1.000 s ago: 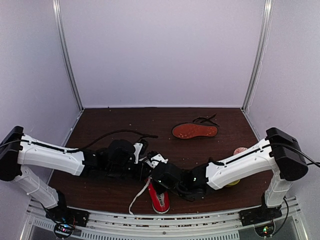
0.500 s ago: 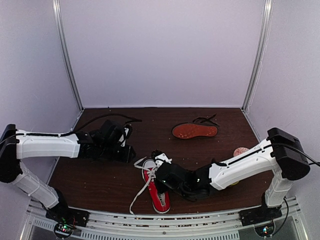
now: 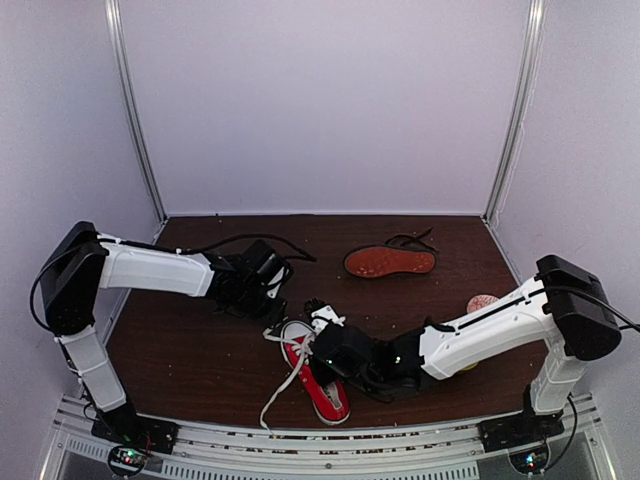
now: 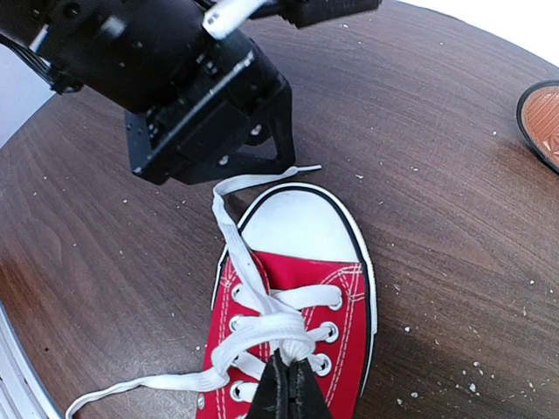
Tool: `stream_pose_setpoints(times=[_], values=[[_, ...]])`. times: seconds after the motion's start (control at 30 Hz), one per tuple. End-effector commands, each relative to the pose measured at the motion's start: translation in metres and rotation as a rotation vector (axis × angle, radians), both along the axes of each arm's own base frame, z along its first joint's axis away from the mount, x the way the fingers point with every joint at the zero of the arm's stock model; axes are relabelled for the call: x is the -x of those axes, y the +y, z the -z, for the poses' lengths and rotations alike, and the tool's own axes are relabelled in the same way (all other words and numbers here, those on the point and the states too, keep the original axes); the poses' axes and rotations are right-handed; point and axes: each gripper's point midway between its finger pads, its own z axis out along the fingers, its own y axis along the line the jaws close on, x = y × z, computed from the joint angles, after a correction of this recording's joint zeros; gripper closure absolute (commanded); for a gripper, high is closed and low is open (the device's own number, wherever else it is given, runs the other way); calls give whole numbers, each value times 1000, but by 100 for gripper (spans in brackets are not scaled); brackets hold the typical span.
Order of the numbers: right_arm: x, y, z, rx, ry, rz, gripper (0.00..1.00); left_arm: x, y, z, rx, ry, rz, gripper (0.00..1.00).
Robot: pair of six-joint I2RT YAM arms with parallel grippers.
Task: Tie the shoes
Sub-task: Pick up the half-tied shoelace from the center of the board.
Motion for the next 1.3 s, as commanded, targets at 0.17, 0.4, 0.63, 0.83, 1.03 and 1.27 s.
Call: stream_pose_setpoints(times=[0.17,0.4,0.63,0.83,1.03,1.27], values=[[-7,-3,-17,-60,-13,29,100,-11,0,17,-27,29,1,68],[-7,-4,-17,-62,-12,30,100,-9,1,32,-44,59,-2,69],[-11,-12,-20,-57,-23,74,100,-9,3,47,-57,78,-29,95],[-15,-19,-22,-50,-24,119,100,-18,6,40,-53,37,-80,100],[-15,-19,-22,-55,-13,127,100,-34,12,-9,-8,-100,-150,100],[-13,-15,-19,-64,3,115,100,-15,27,-45,126,-133,-214,100]])
